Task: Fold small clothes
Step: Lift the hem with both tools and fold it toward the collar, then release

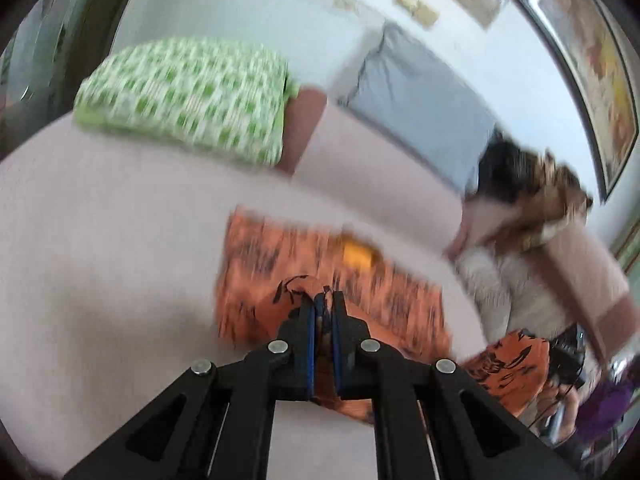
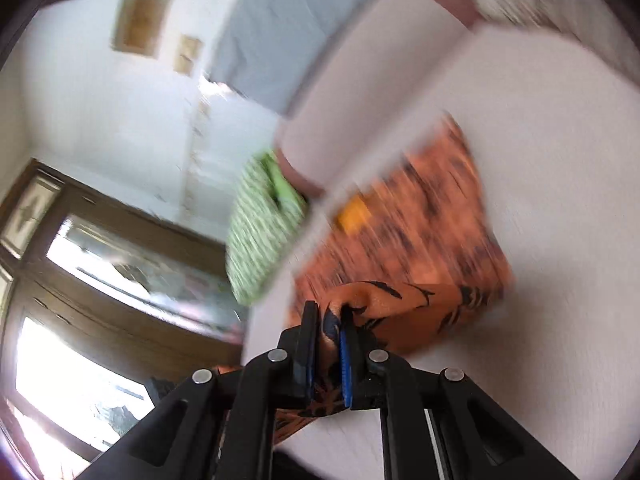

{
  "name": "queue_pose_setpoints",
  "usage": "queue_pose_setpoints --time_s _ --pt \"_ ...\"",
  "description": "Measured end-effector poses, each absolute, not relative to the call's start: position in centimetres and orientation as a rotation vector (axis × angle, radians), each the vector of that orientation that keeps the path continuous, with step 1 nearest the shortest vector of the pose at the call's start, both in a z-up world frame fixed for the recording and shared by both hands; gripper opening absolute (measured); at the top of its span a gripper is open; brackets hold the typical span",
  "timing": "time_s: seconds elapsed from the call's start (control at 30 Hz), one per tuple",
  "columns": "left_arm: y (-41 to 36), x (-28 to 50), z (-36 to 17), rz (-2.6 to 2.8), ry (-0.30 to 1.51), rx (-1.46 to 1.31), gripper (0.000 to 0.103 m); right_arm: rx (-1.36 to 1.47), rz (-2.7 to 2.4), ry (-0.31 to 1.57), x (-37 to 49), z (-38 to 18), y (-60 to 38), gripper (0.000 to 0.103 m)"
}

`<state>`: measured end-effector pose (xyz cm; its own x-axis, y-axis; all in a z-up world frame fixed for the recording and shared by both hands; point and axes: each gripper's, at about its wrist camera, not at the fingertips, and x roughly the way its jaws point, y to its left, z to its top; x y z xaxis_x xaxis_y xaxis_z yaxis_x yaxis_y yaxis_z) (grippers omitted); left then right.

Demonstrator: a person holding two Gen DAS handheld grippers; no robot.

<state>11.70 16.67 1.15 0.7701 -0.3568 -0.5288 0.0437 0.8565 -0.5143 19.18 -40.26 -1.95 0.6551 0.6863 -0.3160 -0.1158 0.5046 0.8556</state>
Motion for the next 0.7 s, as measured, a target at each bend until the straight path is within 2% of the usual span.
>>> queue_pose_setpoints --time_s 0.07,0.1,0.13,0.17,0.2,0.23,0.27,0.33,0.5,0.63,0.7 --pt "16.8 16.3 1.1 -0.190 0.627 -0.497 0.011 0.927 0.490 0.690 23.6 -1.5 -40.8 0.010" --pt "17.0 18.0 0.5 -0.161 0.621 -0.490 0.024 0.948 0.462 0.707 26.2 -2.4 -40.9 0.014" --pt "17.2 20.2 -0.6 -0.113 0.621 -0.475 0.059 0.928 0.433 0.750 28.8 -3.8 -40.7 0.016" --pt "17.4 23.1 -2.9 -0.047 0.648 -0.447 0.075 0.891 0.400 0.787 30.6 -5.2 -40.3 0.032" --pt "17.7 24.4 -4.7 0.003 0.681 -0.441 0.083 0.844 0.324 0.835 32.2 -7.1 -40.0 0.070" --pt "18.4 26.5 -7.7 0.075 0.764 -0.447 0.083 0.803 0.241 0.872 32.7 -8.9 -39.7 0.085" --pt "18.9 27.6 -9.8 0.095 0.836 -0.454 0.083 0.786 0.210 0.879 32.7 -9.9 -39.5 0.087" --pt "20.1 27.5 -11.7 0.123 0.877 -0.484 0.082 0.772 0.209 0.866 31.5 -11.0 -39.3 0.087" --pt "21.6 24.1 -12.4 0.085 0.825 -0.446 0.084 0.516 0.189 0.907 28.9 -11.6 -37.8 0.087" --pt "19.5 23.5 -14.7 -0.039 0.945 -0.422 0.086 0.481 0.251 1.013 30.1 -13.6 -36.9 0.087" --pt "17.1 23.6 -15.2 -0.021 0.929 -0.266 0.088 0.447 0.272 1.058 30.8 -14.4 -35.2 0.086"
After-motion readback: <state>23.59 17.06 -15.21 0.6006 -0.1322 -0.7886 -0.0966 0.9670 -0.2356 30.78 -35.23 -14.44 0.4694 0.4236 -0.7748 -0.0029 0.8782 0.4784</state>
